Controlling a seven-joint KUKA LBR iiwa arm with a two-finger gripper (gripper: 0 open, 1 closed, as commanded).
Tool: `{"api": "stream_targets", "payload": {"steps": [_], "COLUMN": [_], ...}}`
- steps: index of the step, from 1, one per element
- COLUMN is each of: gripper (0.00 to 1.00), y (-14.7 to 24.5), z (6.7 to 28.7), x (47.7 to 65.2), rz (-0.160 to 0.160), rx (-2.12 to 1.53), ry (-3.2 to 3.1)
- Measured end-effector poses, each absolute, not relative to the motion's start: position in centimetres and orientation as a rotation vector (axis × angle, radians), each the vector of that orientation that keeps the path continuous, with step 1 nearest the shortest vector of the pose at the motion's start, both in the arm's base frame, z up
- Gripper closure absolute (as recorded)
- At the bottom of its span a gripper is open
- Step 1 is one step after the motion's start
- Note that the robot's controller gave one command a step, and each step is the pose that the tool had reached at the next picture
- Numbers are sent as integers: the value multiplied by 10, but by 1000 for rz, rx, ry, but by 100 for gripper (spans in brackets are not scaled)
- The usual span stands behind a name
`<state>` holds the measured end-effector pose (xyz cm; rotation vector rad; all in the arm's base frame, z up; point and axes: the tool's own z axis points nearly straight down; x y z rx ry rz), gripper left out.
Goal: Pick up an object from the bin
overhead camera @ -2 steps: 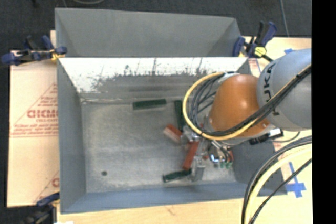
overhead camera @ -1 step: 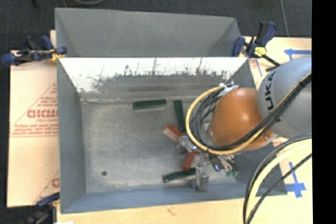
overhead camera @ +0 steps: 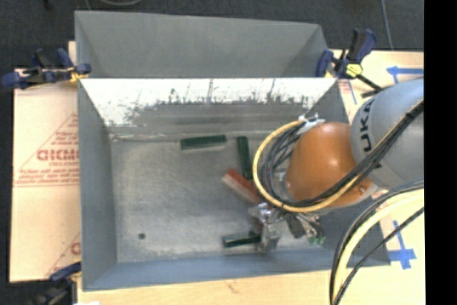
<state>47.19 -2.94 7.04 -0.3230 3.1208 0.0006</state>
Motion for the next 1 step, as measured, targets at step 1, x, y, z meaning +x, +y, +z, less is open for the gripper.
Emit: {"api": "stream_targets", "payload": {"steps": [1], "gripper": [100], "y": [-36], "z": [255], "x": [478], "rz": [-4], "rx": [-192], "ry": [3124]}}
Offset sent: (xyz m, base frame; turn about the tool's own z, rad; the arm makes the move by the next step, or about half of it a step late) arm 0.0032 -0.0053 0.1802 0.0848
